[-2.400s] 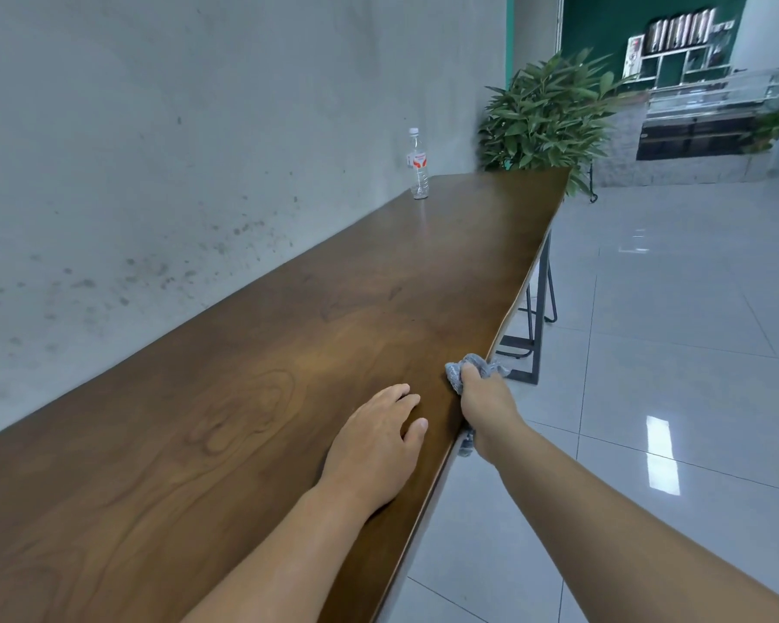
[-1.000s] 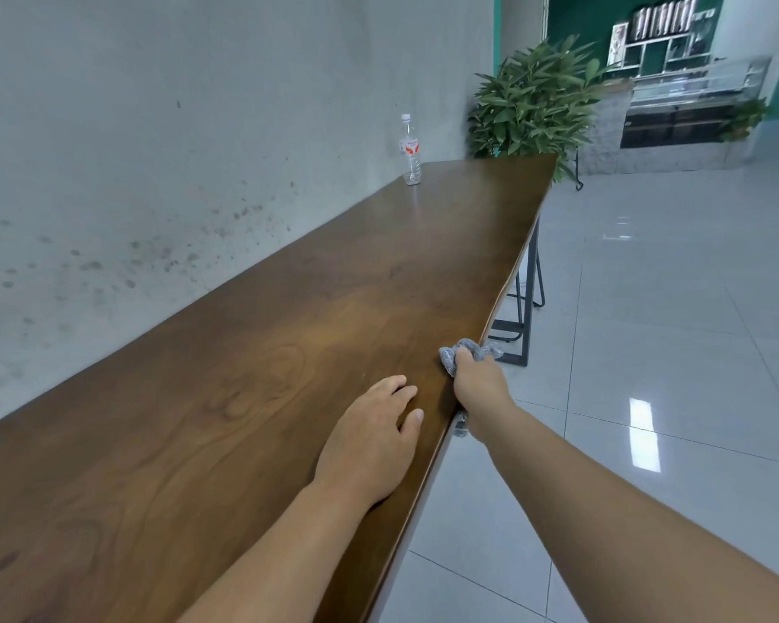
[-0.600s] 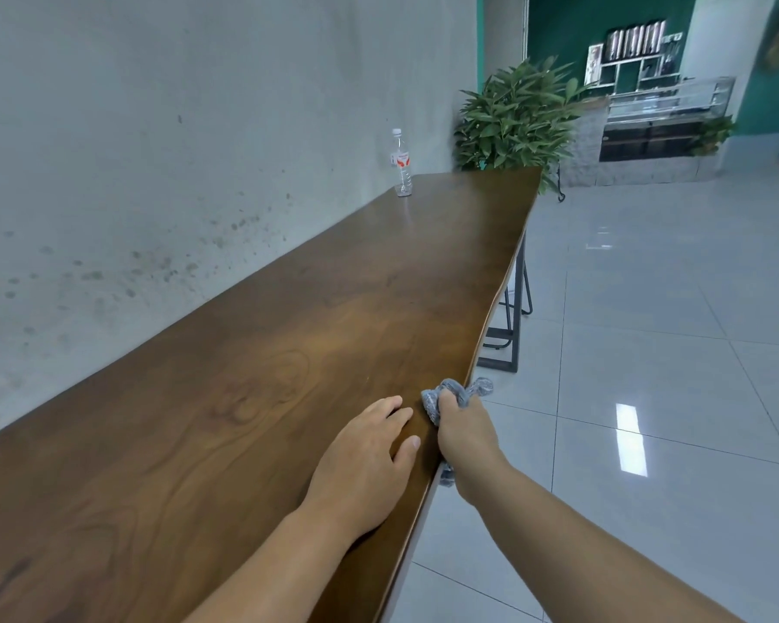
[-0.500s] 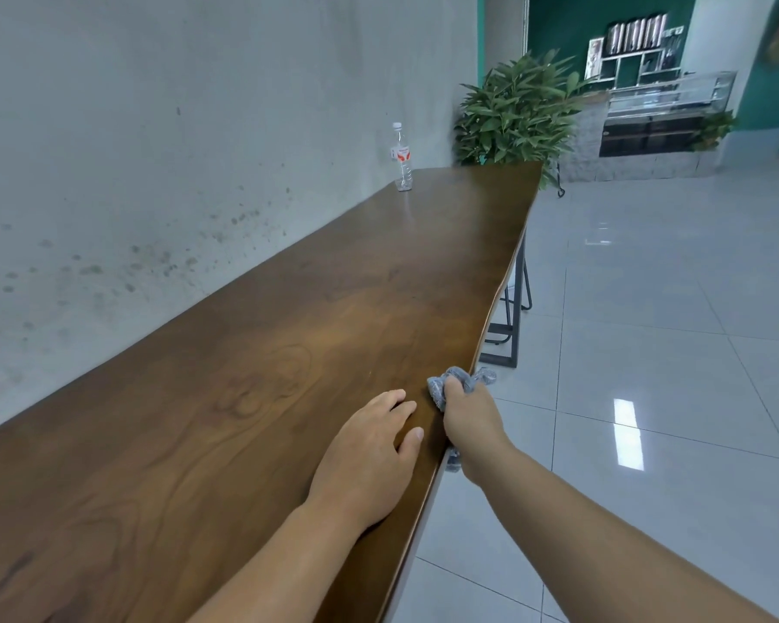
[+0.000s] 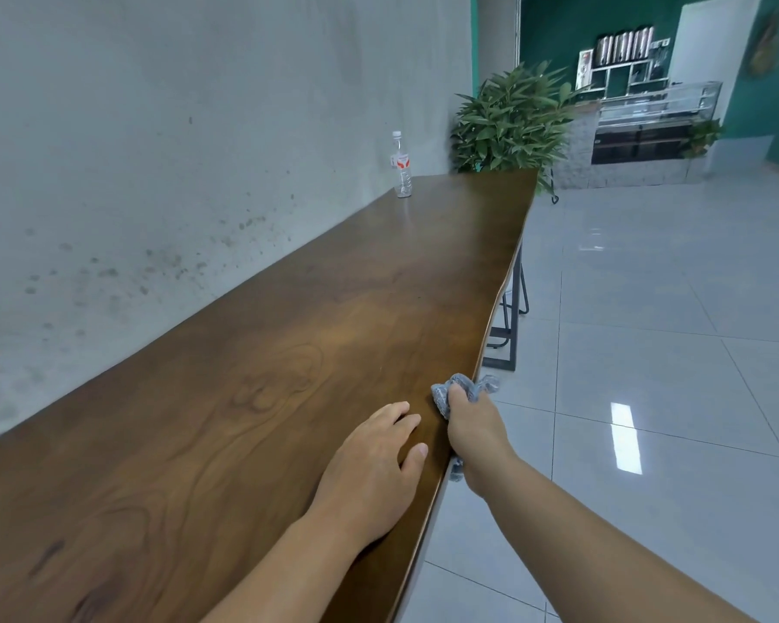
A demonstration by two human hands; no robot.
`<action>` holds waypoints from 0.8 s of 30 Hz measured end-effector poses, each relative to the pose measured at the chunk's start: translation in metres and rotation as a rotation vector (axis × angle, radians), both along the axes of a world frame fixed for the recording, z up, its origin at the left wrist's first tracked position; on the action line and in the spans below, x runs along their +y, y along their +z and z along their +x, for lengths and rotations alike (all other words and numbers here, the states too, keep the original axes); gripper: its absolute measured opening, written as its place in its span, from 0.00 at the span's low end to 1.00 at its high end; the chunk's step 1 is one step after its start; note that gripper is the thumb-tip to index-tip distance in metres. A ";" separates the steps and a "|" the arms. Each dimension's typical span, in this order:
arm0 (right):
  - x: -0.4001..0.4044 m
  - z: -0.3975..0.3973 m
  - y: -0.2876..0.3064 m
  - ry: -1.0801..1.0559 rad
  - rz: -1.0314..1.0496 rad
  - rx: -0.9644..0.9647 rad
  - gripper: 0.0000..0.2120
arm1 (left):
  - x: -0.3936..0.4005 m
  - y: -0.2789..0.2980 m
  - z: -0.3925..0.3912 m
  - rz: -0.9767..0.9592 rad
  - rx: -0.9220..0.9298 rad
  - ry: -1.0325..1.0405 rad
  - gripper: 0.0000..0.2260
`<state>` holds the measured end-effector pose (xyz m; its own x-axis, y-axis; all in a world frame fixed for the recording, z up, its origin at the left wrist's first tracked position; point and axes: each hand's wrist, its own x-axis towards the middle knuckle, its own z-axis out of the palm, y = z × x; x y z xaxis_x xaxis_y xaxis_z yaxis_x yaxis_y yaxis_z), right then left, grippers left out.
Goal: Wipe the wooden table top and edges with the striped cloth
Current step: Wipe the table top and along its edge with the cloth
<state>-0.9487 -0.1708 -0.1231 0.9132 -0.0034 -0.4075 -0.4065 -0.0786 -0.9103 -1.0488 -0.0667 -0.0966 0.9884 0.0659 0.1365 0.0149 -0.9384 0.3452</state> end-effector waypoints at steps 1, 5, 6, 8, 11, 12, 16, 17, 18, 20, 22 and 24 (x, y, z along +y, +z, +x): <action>0.000 -0.006 -0.002 0.001 0.002 -0.010 0.23 | 0.000 -0.001 -0.002 -0.006 -0.007 -0.002 0.21; 0.000 -0.007 -0.002 0.011 -0.004 -0.012 0.23 | -0.001 -0.003 -0.002 -0.023 -0.038 -0.001 0.21; 0.000 -0.003 -0.001 0.012 -0.014 -0.010 0.23 | 0.000 -0.003 -0.002 -0.021 -0.042 0.002 0.21; -0.001 0.008 0.002 0.009 -0.038 -0.027 0.25 | 0.000 -0.003 -0.001 -0.014 -0.048 0.004 0.20; -0.002 0.021 0.008 -0.012 -0.057 -0.039 0.27 | 0.000 -0.003 -0.002 -0.018 -0.043 0.003 0.20; -0.002 0.023 0.010 -0.019 -0.050 -0.033 0.27 | 0.000 -0.003 -0.002 -0.018 -0.043 0.004 0.20; -0.002 0.018 0.012 -0.050 -0.021 -0.018 0.27 | 0.001 -0.002 -0.004 -0.013 -0.030 -0.010 0.20; -0.001 0.014 0.012 -0.050 -0.019 -0.015 0.28 | 0.002 -0.001 -0.006 -0.009 -0.026 -0.019 0.20; 0.000 0.009 0.011 -0.045 -0.021 -0.016 0.28 | 0.002 -0.001 -0.009 -0.008 -0.020 -0.028 0.20; 0.001 -0.005 0.007 -0.031 -0.029 -0.026 0.27 | 0.005 0.000 -0.015 -0.002 -0.010 -0.037 0.21; 0.003 -0.023 0.002 -0.019 -0.015 -0.016 0.25 | 0.009 0.000 -0.022 0.015 -0.006 -0.032 0.21; 0.004 -0.037 -0.003 -0.012 -0.010 -0.003 0.23 | 0.011 -0.002 -0.027 0.016 -0.011 -0.033 0.21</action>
<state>-0.9859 -0.1666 -0.1261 0.9143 -0.0184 -0.4047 -0.4048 -0.0829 -0.9107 -1.0755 -0.0553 -0.0990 0.9884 0.0311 0.1486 -0.0200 -0.9436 0.3305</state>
